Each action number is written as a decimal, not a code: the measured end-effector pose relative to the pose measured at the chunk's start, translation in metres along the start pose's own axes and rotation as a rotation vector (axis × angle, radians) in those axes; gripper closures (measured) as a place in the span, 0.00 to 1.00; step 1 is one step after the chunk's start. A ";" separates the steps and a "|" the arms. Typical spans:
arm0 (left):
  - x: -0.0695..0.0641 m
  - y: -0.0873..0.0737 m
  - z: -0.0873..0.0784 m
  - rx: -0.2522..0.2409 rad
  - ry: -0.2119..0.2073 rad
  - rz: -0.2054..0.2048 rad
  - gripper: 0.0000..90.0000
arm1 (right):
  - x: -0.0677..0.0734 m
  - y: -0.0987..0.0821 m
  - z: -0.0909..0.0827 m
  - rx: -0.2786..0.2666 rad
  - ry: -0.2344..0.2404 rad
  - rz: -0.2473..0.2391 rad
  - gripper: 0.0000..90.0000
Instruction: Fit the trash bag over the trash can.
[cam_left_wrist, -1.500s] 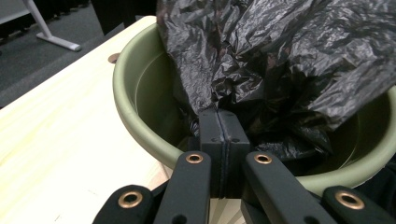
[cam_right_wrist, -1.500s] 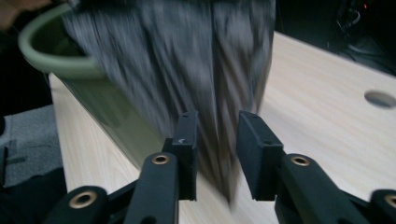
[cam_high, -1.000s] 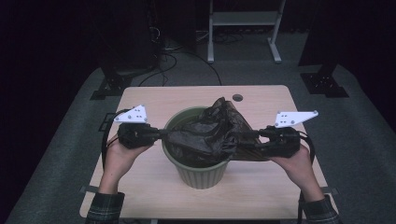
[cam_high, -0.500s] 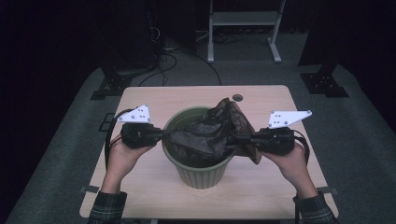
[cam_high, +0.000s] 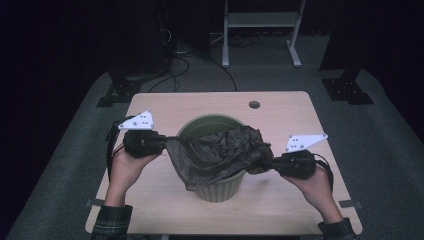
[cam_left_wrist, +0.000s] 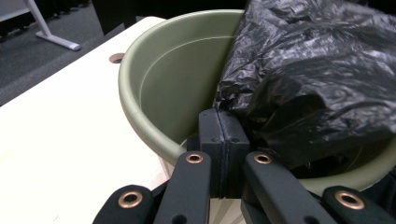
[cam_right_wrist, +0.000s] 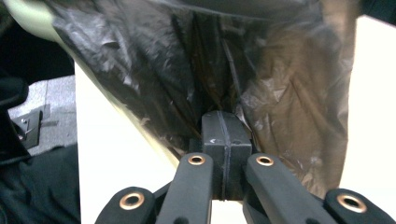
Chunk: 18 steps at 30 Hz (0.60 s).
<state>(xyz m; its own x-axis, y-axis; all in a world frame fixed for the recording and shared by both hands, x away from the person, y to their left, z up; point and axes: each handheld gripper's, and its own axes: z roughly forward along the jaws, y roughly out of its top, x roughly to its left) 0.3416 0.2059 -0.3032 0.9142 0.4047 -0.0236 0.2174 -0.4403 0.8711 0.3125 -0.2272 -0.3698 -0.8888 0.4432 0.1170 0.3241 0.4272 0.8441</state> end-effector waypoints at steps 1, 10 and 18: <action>0.001 0.000 0.000 0.001 -0.003 0.001 1.00 | -0.001 -0.005 0.003 0.008 0.007 0.011 1.00; 0.004 -0.001 0.003 -0.007 0.003 -0.011 1.00 | 0.002 -0.019 0.012 0.043 0.022 0.014 0.94; 0.006 0.000 0.005 -0.010 0.020 -0.012 1.00 | 0.009 -0.001 -0.024 -0.050 0.011 -0.014 0.83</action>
<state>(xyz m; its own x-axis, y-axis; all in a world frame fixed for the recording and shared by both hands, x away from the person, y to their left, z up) 0.3483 0.2044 -0.3054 0.9044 0.4260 -0.0245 0.2251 -0.4275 0.8755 0.2963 -0.2419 -0.3569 -0.8967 0.4288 0.1099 0.2948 0.3933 0.8708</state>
